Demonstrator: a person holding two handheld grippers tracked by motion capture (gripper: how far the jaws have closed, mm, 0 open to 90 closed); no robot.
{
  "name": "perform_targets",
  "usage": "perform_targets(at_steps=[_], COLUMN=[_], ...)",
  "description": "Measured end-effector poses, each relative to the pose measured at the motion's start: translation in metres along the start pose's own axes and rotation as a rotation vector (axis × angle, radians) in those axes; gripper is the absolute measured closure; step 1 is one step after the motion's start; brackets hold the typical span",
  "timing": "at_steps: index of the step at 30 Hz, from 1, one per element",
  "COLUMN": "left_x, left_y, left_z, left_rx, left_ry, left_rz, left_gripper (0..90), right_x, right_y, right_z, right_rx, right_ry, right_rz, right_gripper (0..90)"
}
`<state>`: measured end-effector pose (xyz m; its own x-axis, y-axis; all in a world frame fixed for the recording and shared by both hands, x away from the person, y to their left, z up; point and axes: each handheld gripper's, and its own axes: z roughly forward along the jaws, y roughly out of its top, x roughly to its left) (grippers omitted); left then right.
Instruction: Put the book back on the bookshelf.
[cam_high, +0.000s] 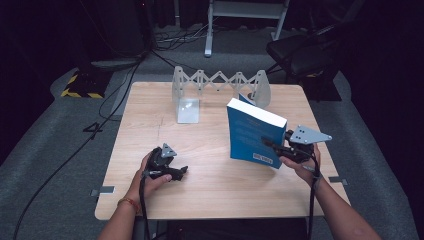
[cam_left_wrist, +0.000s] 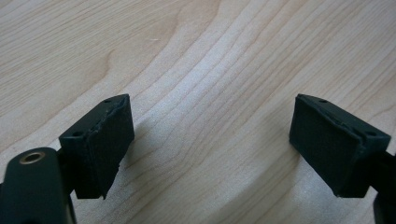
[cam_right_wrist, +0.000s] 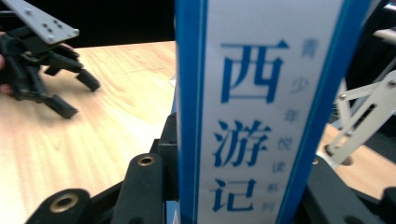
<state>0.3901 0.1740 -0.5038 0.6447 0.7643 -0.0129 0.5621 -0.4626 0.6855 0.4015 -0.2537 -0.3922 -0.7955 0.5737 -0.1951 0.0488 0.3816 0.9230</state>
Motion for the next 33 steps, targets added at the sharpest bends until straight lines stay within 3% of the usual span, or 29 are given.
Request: perform_targets(at_steps=[11,14,19,20,23,27,33], left_x=[0.0,0.0,0.0,0.0,0.0,0.0,0.0], left_y=[0.0,0.0,0.0,0.0,0.0,0.0,0.0], left_z=[0.0,0.0,0.0,0.0,0.0,0.0,0.0], left_rx=[0.0,0.0,0.0,-0.001,0.0,-0.001,0.0], left_ry=[-0.001,-0.001,-0.001,-0.001,-0.001,-0.001,-0.002], left_rz=[-0.001,0.0,0.0,0.0,0.001,0.001,0.0], left_gripper=[14.4,14.4,14.2,14.3,14.3,14.3,14.3], right_x=[-0.024,-0.037,-0.053,-0.057,-0.063,-0.07,-0.082], right_y=[0.015,0.022,0.037,0.039,0.042,0.051,0.059], right_z=[0.006,0.005,0.006,0.007,0.009,0.02,0.045], right_rx=[0.009,-0.005,-0.003,-0.009,-0.021,-0.013,-0.022], right_ry=[-0.118,-0.147,-0.212,-0.222,-0.229,-0.247,-0.275], right_rz=[-0.04,-0.008,-0.016,0.001,0.019,0.023,0.068], right_gripper=[62.3,62.3,62.3,62.3,62.3,62.3,62.3])
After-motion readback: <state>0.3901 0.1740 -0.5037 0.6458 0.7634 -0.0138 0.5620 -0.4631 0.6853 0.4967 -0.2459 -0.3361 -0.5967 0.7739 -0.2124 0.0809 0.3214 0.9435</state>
